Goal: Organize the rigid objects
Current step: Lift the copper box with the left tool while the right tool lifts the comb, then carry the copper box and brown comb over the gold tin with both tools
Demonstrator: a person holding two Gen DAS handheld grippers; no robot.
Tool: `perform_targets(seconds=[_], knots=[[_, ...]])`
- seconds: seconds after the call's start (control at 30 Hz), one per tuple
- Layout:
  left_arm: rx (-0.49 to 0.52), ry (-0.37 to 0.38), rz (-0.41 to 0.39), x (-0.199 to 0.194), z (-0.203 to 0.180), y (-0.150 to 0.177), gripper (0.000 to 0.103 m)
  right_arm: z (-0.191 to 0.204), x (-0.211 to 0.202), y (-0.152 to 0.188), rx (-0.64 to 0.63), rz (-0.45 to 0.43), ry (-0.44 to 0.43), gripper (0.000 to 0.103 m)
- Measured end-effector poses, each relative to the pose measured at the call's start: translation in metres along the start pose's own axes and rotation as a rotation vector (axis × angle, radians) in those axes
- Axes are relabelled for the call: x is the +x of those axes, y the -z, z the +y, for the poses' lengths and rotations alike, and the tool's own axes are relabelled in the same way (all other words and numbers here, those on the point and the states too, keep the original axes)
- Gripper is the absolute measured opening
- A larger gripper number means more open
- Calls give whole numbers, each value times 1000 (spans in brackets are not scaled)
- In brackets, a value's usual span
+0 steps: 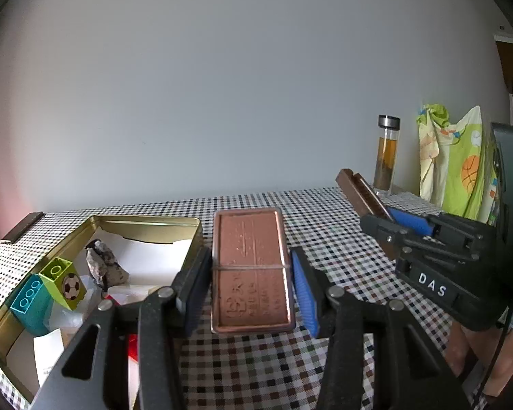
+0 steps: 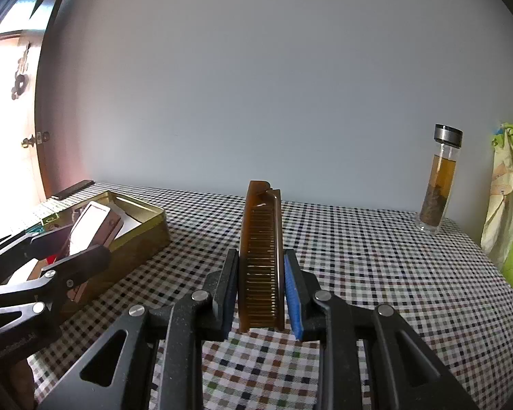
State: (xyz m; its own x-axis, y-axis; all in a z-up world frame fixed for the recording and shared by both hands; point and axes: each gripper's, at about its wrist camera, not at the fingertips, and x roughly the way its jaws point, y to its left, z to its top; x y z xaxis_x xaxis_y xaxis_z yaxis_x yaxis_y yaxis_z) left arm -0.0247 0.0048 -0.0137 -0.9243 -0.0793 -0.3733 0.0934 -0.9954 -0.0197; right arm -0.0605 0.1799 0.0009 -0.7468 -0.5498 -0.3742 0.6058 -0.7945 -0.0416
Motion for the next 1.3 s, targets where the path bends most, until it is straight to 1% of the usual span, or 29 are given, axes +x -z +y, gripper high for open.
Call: perform_targets(seconds=[0.2, 0.5, 0.73, 1.3], knots=[[1, -2, -31, -10, 3, 1, 46, 7, -4, 2, 1, -10, -15, 28], [-1, -5, -35, -14, 6, 2, 46, 17, -15, 5, 8, -32, -50, 28], [-4, -10, -41, -23, 13, 5, 46, 27, -26, 7, 14, -67, -75, 28], [-2, -18, -59, -36, 22, 9, 46, 38, -36, 11, 23, -94, -104, 28]])
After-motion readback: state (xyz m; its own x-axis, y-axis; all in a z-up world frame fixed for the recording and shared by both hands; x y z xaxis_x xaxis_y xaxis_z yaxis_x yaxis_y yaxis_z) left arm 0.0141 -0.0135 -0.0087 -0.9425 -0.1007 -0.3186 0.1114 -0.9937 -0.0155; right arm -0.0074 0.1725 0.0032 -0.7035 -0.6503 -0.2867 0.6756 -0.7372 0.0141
